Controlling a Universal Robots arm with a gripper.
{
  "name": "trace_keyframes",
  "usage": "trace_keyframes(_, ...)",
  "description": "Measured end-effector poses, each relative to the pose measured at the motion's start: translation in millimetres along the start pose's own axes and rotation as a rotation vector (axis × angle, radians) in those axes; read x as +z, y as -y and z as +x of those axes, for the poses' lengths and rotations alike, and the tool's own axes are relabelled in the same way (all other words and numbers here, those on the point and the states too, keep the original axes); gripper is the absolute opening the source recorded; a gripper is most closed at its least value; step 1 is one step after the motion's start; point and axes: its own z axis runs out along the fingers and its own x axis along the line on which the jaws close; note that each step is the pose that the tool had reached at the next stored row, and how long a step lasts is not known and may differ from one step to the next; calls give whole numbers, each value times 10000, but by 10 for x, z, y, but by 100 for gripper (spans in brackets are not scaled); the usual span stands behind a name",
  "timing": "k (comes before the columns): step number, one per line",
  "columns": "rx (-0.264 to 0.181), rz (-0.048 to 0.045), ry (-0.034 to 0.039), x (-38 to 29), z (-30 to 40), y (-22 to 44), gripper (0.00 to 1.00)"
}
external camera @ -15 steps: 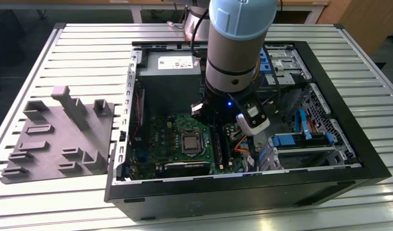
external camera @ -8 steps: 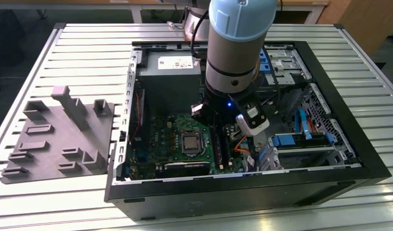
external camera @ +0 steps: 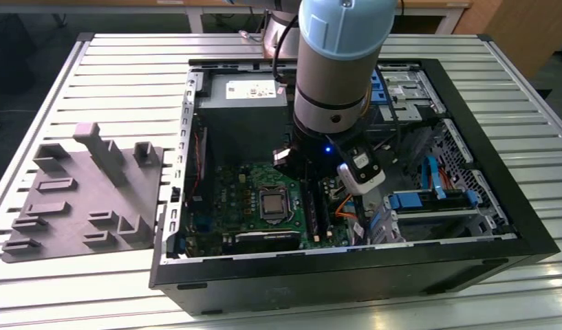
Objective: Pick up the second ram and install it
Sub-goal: 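Insert the second ram into the second slot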
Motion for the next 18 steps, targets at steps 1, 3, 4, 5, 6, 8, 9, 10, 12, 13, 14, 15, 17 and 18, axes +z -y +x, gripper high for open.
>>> trace_keyframes(1,0,0,0,2,0,0,12)
trace_keyframes(3,0,-2,0,8,0,0,12)
trace_keyframes(4,0,0,0,10,0,0,12)
trace_keyframes(5,0,1,0,11,0,1,12)
trace_keyframes(6,0,1,0,11,0,1,12)
trace_keyframes(8,0,1,0,12,0,1,12)
trace_keyframes(9,0,0,0,12,0,1,12)
trace_keyframes(10,0,0,0,12,0,1,12)
trace_keyframes(12,0,0,0,12,0,1,12)
trace_keyframes(13,0,1,0,12,0,1,12)
trace_keyframes(14,0,0,1,12,0,1,12)
trace_keyframes(15,0,0,1,13,0,1,13)
trace_keyframes(17,0,0,0,13,0,1,18)
trace_keyframes(18,0,0,0,13,0,1,25)
